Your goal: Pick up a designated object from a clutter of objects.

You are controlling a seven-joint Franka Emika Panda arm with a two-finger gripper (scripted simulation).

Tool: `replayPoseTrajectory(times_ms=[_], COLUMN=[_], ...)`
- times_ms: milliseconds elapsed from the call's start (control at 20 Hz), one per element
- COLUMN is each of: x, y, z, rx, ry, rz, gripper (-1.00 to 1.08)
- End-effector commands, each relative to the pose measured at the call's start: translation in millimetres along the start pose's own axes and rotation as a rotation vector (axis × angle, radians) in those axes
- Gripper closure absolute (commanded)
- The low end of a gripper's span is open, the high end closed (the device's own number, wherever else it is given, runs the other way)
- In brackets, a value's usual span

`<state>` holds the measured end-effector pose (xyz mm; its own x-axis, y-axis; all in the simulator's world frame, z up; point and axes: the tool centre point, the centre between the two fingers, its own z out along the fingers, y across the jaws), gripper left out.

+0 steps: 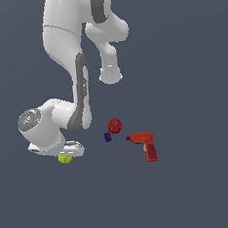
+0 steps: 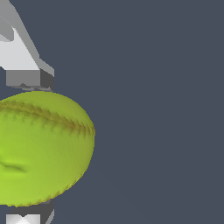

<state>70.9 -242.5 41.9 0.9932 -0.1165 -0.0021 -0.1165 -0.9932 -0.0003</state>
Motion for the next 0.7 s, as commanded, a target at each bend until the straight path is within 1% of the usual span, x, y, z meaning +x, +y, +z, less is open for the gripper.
replayPoseTrajectory(times_ms=[0, 350, 650], x=[-0.8, -11.8, -29.6], y=[-2.4, -19.9, -48.4], z=[-3.0, -19.0, -45.3], rx=[0.0, 0.0, 0.0], ry=[0.002, 0.002, 0.002], rz=[0.0, 0.0, -0.001], gripper=[1.08, 1.08, 1.08])
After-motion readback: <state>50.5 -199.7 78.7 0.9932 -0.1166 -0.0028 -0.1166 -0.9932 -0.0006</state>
